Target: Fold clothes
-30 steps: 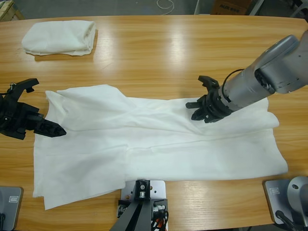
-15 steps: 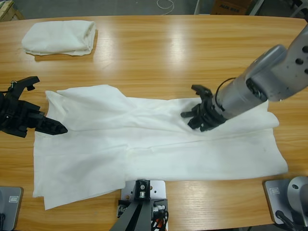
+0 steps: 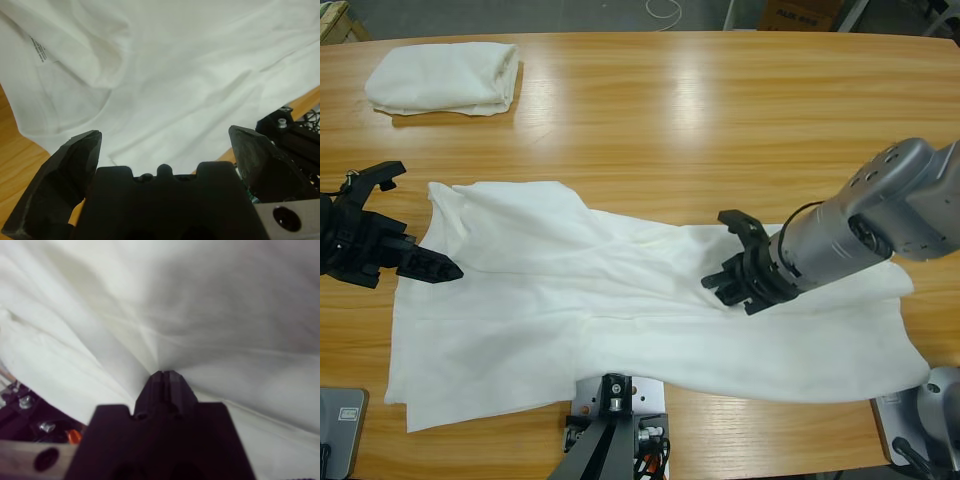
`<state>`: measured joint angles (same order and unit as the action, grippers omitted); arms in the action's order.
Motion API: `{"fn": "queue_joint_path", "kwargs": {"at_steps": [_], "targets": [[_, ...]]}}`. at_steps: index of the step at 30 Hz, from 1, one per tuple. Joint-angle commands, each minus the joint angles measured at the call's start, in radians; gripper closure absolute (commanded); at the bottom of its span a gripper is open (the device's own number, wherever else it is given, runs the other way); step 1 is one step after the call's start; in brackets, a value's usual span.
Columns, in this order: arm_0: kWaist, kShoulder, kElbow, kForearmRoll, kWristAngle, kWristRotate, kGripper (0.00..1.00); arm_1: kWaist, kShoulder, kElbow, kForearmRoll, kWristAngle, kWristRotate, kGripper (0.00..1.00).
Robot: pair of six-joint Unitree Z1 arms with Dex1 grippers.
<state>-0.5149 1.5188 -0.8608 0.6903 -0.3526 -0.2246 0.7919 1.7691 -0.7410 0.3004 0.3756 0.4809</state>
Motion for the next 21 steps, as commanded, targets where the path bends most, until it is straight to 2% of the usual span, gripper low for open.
{"fn": "queue_joint_path", "kwargs": {"at_steps": [1, 4, 13, 21], "targets": [[-0.008, 0.003, 0.040, -0.020, 0.003, -0.016, 0.009, 0.039, -0.037, 0.031, -0.039, 0.025, 0.013, 1.000], [-0.008, 0.005, 0.040, -0.020, 0.004, -0.016, 0.009, 0.039, -0.052, 0.029, -0.065, 0.027, 0.013, 1.000], [-0.008, 0.004, 0.045, -0.022, 0.004, -0.016, 0.009, 0.058, -0.005, 0.045, -0.069, 0.114, 0.013, 1.000], [-0.008, 0.001, 0.051, -0.023, 0.006, -0.016, 0.009, 0.086, 0.028, 0.074, -0.071, 0.123, 0.036, 1.000]]}}
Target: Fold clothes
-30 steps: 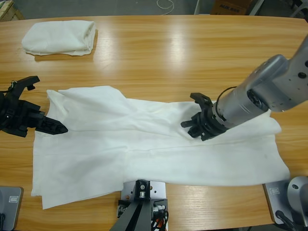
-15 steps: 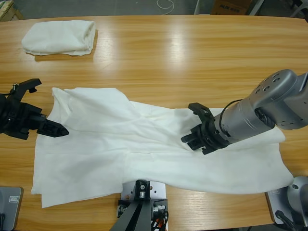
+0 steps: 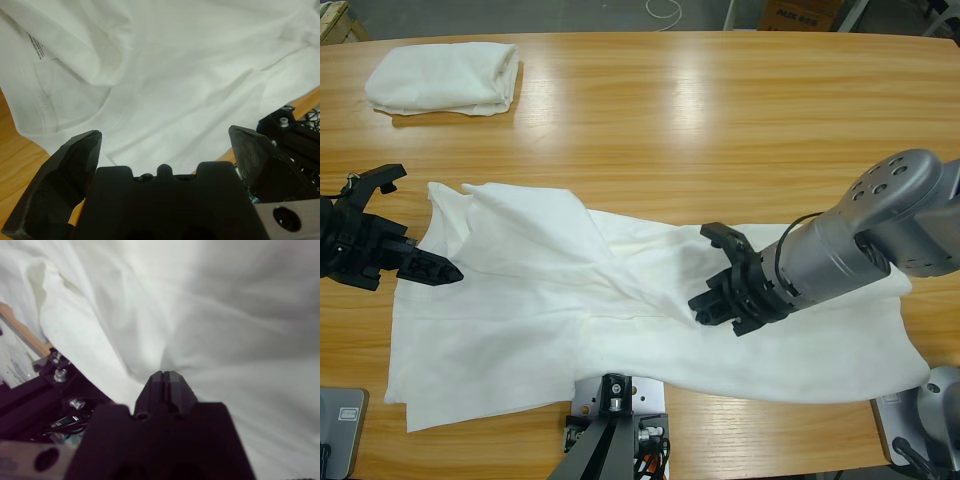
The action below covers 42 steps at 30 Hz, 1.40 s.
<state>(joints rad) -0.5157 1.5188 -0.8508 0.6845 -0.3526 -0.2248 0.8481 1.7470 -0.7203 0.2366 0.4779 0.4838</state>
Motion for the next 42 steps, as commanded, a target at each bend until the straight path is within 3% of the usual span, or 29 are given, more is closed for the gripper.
{"fn": "queue_joint_path", "kwargs": {"at_steps": [1, 7, 10, 14, 19, 24, 31, 42], "targets": [[-0.007, 0.001, 0.044, -0.019, 0.006, -0.016, 0.009, 0.031, 0.049, 0.065, -0.007, 0.021, 0.037, 1.000], [-0.007, 0.000, 0.049, -0.023, 0.006, -0.016, 0.009, 0.032, 0.017, 0.141, -0.007, -0.002, 0.058, 1.000], [-0.007, 0.000, 0.049, -0.023, 0.006, -0.016, 0.009, 0.036, -0.104, 0.145, 0.010, -0.061, 0.064, 1.000], [-0.007, 0.000, 0.049, -0.024, 0.011, -0.016, 0.009, 0.039, -0.287, 0.084, 0.226, -0.180, 0.088, 1.000], [-0.007, 0.000, 0.046, -0.036, 0.017, -0.031, 0.009, 0.039, -0.269, -0.030, 0.562, -0.367, 0.258, 1.000], [-0.007, -0.001, 0.051, -0.039, 0.017, -0.031, 0.009, 0.015, -0.206, -0.085, 0.536, -0.462, 0.264, 1.000], [-0.009, -0.012, 0.056, -0.038, 0.017, -0.031, 0.009, -0.176, -0.045, -0.115, 0.474, -0.430, 0.095, 1.000], [-0.007, -0.011, 0.060, -0.039, 0.019, -0.031, 0.009, -0.182, -0.022, -0.121, 0.570, -0.416, 0.103, 1.000]]}}
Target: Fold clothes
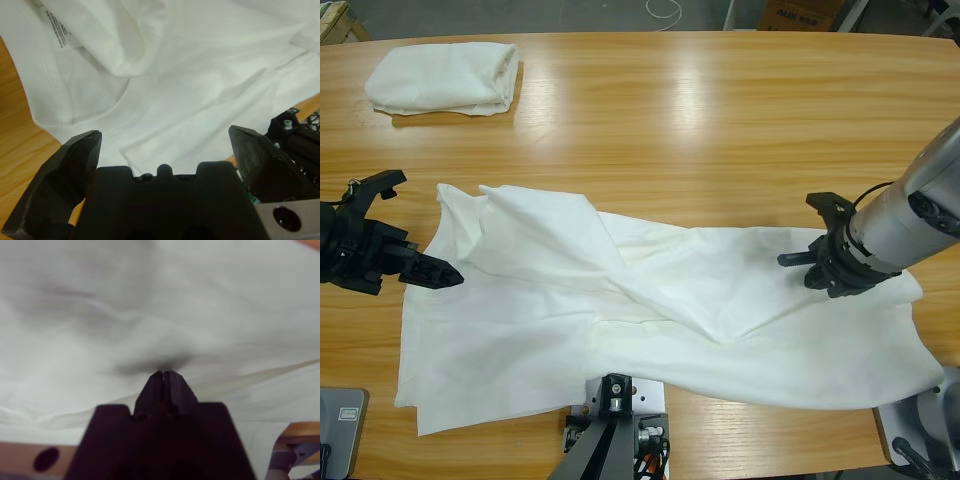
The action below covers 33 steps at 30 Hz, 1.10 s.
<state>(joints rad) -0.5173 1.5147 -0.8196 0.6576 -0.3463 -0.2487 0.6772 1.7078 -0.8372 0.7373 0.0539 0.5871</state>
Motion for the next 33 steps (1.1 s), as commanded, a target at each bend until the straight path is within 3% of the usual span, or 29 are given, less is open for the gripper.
{"fn": "queue_joint_path", "kwargs": {"at_steps": [1, 9, 15, 18, 23, 29, 31, 33], "targets": [[-0.005, -0.008, 0.030, -0.012, 0.013, -0.007, 0.009, -0.011, 0.012, -0.004, 0.082, 0.007, 0.001, 1.000], [-0.001, -0.007, 0.034, -0.018, 0.013, -0.007, 0.009, 0.041, 0.081, 0.005, 0.139, 0.075, 0.045, 1.000], [0.000, -0.011, 0.047, -0.027, 0.013, -0.007, 0.004, 0.172, 0.066, 0.021, 0.159, 0.139, 0.139, 1.000], [0.000, -0.014, 0.048, -0.028, 0.013, -0.007, 0.004, 0.214, 0.033, 0.015, 0.182, 0.126, 0.176, 1.000], [0.002, -0.055, 0.049, -0.027, 0.030, -0.015, 0.014, 0.215, -0.243, -0.115, 0.188, -0.007, 0.113, 1.000], [0.070, -0.146, 0.001, -0.029, 0.055, -0.020, 0.124, 0.067, -0.247, -0.244, 0.030, 0.165, -0.032, 1.000], [0.091, -0.107, -0.055, -0.032, 0.047, -0.021, 0.215, 0.036, -0.222, -0.245, 0.003, 0.192, -0.052, 1.000], [0.092, -0.030, -0.138, -0.032, 0.004, -0.021, 0.225, 0.032, -0.214, -0.243, -0.004, 0.193, -0.054, 1.000]]}}
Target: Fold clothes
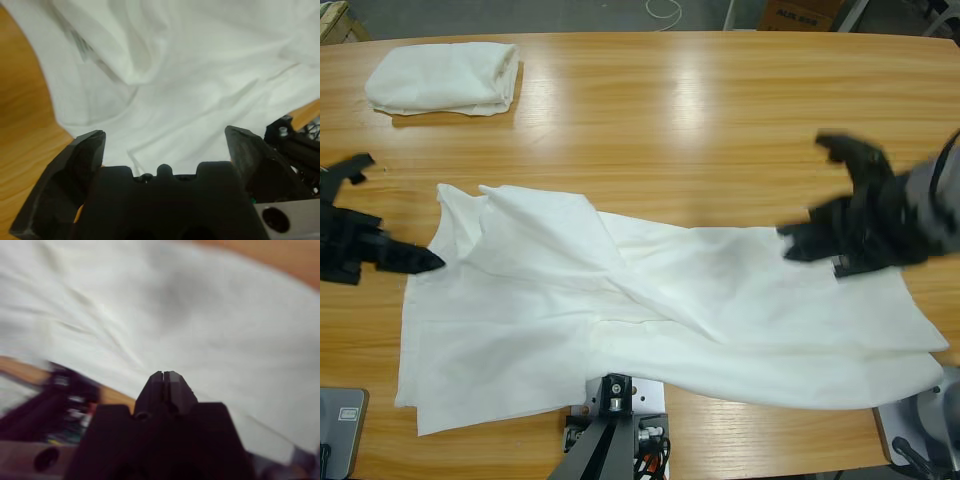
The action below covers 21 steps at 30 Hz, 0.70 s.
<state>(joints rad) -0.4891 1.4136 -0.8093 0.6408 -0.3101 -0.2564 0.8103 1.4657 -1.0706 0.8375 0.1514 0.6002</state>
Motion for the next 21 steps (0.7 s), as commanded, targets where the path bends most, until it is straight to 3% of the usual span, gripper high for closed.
{"fn": "queue_joint_path", "kwargs": {"at_steps": [1, 5, 11, 21], "targets": [[0.064, 0.109, -0.184, -0.016, -0.057, -0.013, 0.225, -0.102, 0.028, -0.005, -0.109, 0.096, -0.067, 1.000], [0.026, 0.206, -0.189, -0.111, -0.120, -0.026, 0.395, -0.102, 0.011, 0.012, -0.122, 0.096, -0.061, 1.000], [0.095, 0.231, 0.036, -0.368, -0.151, 0.009, 0.391, -0.102, -0.010, 0.095, -0.152, 0.100, -0.056, 1.000], [0.092, 0.365, -0.012, -0.469, -0.129, -0.032, 0.391, -0.102, -0.022, 0.138, -0.169, 0.107, -0.044, 1.000]]}}
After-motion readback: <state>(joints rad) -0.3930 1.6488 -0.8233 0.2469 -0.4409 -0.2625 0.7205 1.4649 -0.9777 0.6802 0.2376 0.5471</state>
